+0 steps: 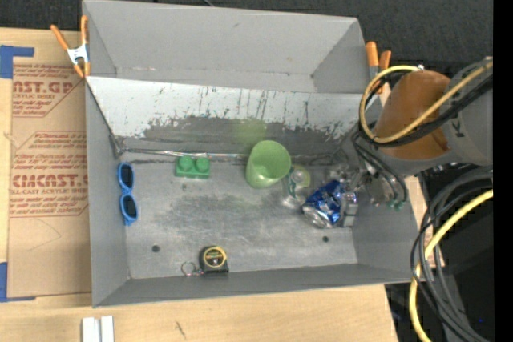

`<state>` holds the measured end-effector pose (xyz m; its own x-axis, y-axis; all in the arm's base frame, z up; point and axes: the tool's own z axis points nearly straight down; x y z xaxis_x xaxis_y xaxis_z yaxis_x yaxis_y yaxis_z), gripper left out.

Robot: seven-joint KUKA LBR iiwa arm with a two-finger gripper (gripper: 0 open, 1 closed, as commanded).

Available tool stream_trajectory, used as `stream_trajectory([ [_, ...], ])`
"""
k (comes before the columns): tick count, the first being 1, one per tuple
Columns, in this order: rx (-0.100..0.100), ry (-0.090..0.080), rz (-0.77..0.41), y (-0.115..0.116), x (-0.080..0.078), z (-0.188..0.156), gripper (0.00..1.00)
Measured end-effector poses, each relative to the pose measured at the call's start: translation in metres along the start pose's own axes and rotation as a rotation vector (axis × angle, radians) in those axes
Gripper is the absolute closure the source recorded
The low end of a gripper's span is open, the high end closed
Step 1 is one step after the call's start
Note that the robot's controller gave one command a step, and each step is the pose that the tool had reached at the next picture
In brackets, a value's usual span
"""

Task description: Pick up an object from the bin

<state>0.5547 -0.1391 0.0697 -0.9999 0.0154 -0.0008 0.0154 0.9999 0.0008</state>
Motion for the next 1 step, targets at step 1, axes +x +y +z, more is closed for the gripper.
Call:
stream_trajectory([
  [1, 0.002, -0.011, -0.048, 0.034, -0.0073, -0.1365, 1.0],
])
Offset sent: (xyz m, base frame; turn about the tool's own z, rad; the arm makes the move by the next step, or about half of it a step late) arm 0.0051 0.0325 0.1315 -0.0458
